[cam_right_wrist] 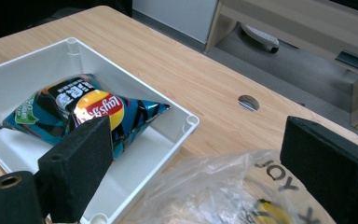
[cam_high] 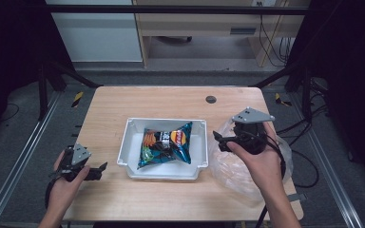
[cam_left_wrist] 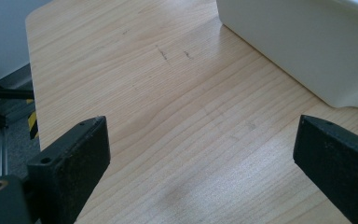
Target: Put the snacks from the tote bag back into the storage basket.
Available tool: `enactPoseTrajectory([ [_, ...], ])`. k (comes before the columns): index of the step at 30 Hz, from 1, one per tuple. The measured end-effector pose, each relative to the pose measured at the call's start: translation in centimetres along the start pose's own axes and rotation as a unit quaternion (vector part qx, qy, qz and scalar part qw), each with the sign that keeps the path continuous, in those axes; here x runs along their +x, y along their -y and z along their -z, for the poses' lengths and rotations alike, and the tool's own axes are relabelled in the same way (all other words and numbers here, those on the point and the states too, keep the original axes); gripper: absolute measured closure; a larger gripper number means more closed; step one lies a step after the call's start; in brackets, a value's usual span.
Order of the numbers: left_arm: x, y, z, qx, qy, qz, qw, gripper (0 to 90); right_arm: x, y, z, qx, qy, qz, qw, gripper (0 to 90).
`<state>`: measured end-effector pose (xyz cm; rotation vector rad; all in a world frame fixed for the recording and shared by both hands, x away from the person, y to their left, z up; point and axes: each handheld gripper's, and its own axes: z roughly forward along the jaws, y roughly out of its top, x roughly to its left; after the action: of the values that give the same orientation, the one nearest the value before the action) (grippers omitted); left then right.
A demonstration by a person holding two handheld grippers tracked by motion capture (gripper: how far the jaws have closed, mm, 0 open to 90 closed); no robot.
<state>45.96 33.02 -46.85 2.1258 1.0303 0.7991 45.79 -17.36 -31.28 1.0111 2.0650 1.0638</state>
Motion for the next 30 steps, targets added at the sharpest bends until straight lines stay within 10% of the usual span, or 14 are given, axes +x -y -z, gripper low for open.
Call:
enactPoseTrajectory([
  [30,0.1,0.0,0.1,-0.001,-0.004,0.0,1.0,3.3,-1.7,6.6,1.7,0.026,0.059,-0.033,0.9974,11.7],
])
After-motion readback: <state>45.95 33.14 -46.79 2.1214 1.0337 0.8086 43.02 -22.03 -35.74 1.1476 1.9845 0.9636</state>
